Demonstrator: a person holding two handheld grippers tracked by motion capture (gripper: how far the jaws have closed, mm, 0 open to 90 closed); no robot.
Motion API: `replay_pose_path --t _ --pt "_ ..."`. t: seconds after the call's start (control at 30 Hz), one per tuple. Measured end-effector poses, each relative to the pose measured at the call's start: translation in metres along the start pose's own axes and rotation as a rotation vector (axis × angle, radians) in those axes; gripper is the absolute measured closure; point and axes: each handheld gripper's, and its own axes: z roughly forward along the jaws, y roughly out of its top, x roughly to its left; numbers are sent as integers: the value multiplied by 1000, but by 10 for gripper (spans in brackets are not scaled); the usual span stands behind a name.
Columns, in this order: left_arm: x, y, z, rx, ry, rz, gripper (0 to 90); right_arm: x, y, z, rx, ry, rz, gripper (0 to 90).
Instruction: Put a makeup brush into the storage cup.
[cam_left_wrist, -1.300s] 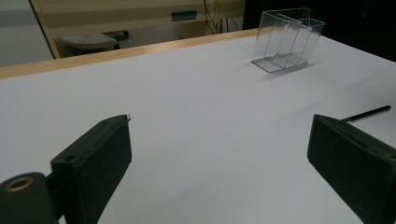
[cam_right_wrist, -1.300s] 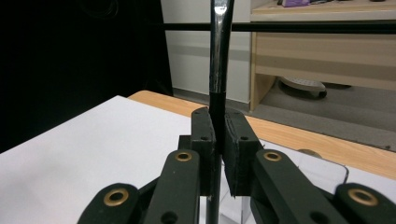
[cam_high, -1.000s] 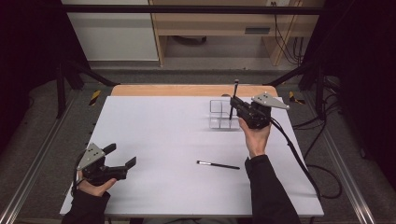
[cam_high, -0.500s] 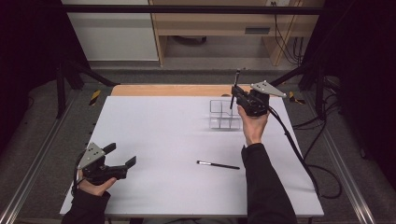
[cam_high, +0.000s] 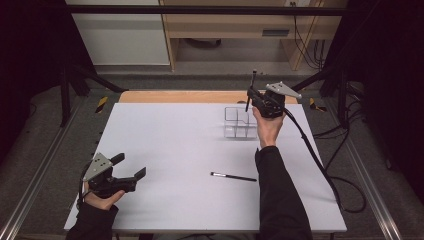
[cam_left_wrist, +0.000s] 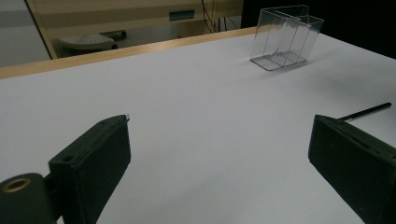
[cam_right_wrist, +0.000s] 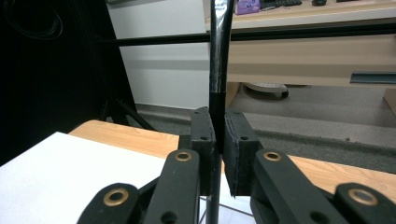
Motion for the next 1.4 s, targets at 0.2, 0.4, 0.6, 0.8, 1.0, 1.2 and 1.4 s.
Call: replay_pose_path --t 0.2,0.4,0.6,0.8,1.0,1.2,1.4 --pt "0 0 0 1 0 4 53 -1 -5 8 10 -1 7 835" --pt "0 0 0 2 -1 7 52 1 -15 13 36 6 17 834" --pt "0 0 0 -4 0 1 52 1 -24 19 61 9 20 834" --pt "-1 0 0 -4 0 3 52 0 -32 20 76 9 30 834" --pt "-1 0 0 0 0 8 52 1 -44 23 105 11 16 834" --pt "-1 0 0 0 -1 8 52 0 -54 26 135 11 17 833" --pt "-1 1 0 0 -1 10 52 0 -62 28 171 10 -2 833"
